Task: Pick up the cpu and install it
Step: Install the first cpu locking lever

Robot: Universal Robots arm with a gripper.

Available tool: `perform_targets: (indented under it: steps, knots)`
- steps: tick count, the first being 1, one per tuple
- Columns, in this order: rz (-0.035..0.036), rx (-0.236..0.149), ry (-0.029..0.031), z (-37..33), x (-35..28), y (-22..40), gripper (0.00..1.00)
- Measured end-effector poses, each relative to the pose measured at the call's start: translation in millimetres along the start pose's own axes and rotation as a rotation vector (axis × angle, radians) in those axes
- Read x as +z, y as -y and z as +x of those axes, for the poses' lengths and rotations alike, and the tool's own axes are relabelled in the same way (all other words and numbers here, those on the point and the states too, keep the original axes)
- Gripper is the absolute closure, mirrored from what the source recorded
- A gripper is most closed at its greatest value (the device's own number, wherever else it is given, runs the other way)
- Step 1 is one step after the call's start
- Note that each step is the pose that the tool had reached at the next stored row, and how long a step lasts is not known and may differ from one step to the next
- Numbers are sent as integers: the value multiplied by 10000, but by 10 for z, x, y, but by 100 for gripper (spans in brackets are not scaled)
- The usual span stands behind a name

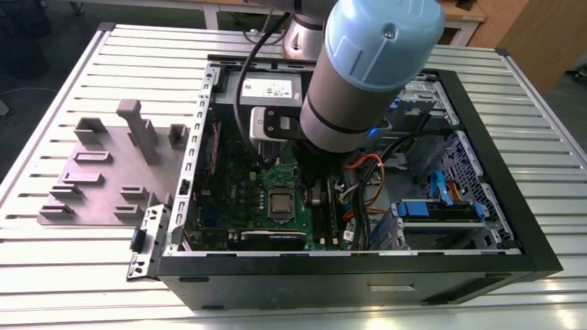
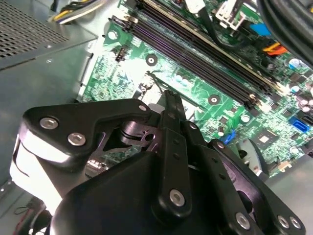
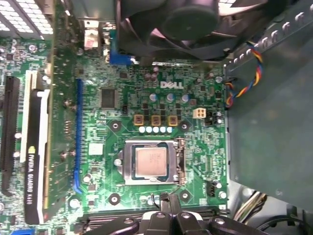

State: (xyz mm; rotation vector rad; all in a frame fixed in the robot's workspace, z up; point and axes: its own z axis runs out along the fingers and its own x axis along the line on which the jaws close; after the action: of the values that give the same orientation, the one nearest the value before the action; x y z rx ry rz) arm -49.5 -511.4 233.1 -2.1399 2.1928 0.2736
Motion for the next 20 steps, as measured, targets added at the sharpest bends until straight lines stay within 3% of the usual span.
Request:
perform_targets:
  steps: [5, 11, 20]
  knots:
    - [0, -1, 0, 69, 26, 4, 89]
    - [0, -5, 0, 103, 111, 12, 89]
    - [-3, -25, -7, 192, 161, 18, 89]
